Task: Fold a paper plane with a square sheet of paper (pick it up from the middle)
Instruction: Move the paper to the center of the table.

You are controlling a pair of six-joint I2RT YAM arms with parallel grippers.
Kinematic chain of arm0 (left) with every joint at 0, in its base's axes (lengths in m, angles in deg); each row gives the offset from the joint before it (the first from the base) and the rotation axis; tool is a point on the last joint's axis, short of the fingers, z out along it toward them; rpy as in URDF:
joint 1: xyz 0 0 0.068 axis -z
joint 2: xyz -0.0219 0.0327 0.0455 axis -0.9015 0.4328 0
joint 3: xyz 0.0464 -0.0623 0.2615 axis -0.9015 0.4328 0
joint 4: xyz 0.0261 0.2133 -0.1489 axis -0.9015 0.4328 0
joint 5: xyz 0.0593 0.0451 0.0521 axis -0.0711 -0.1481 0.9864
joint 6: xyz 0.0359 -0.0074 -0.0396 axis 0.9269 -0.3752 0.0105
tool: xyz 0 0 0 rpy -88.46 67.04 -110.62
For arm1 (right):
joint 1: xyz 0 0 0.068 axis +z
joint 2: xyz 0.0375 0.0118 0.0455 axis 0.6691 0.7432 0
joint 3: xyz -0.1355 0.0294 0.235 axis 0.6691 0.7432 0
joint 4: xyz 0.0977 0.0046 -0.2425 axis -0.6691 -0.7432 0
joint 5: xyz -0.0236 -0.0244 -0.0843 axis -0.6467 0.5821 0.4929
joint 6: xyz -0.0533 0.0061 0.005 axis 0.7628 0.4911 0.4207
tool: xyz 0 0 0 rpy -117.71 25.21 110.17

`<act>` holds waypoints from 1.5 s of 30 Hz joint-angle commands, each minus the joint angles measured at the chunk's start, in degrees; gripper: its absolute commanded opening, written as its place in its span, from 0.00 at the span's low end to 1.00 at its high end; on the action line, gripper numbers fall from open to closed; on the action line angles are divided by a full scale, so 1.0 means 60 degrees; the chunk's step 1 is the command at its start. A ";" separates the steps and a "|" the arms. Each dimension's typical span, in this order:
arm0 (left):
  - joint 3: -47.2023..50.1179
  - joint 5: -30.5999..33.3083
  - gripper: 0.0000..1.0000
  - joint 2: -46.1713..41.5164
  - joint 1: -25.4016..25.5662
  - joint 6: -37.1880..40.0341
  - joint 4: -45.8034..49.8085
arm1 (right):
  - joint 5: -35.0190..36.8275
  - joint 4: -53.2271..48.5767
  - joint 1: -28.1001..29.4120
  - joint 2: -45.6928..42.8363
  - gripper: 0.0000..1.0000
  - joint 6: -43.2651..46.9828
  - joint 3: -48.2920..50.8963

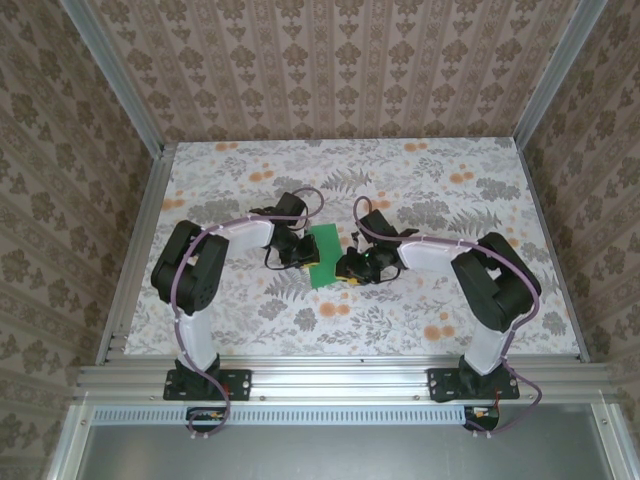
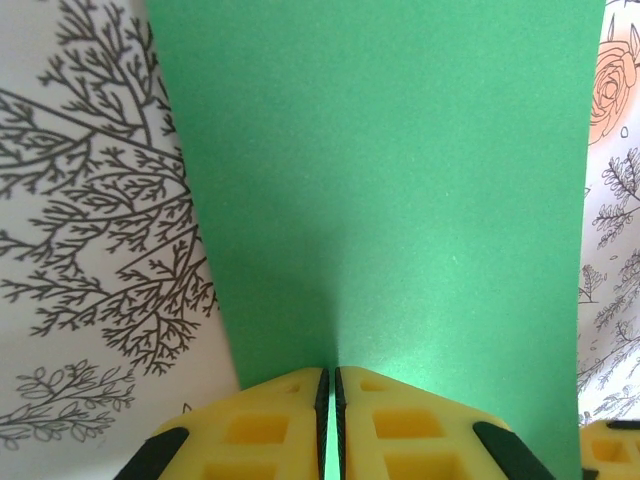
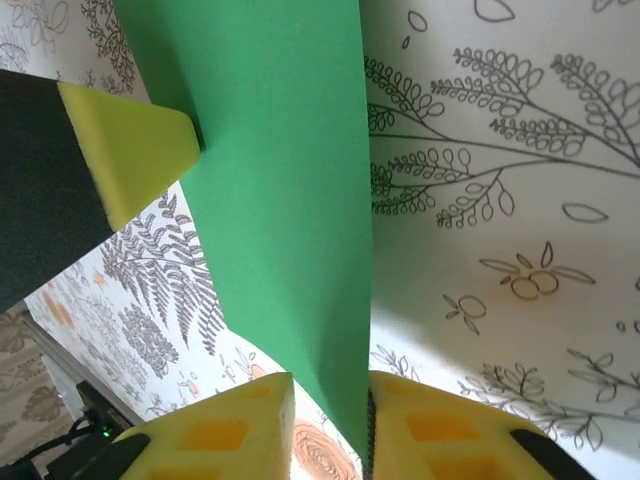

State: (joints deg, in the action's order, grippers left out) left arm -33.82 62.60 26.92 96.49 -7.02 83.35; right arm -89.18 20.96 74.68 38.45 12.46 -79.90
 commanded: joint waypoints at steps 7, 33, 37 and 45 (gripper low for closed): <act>0.0254 -0.0216 0.15 -0.0172 -0.0098 -0.0036 -0.0087 | 0.0736 -0.0527 0.0046 -0.0414 0.00 -0.0204 0.0019; 0.0034 0.0105 0.18 0.0094 0.0019 0.0241 -0.0456 | 0.0464 -0.2132 0.0158 -0.0892 0.00 0.0596 -0.0078; 0.0006 0.0173 0.17 0.0221 0.0063 0.0314 -0.0324 | 0.0648 -0.1995 0.0163 -0.0876 0.08 0.0550 -0.0143; 0.0083 0.0237 0.16 0.0222 0.0078 0.0389 -0.0213 | 0.0679 -0.0995 0.0163 -0.0799 0.31 -0.0038 0.0058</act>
State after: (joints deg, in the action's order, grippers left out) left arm -32.88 62.57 26.79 96.63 -6.28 79.56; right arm -85.71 12.94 75.27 32.77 14.06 -79.20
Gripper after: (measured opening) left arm 0.164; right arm 0.309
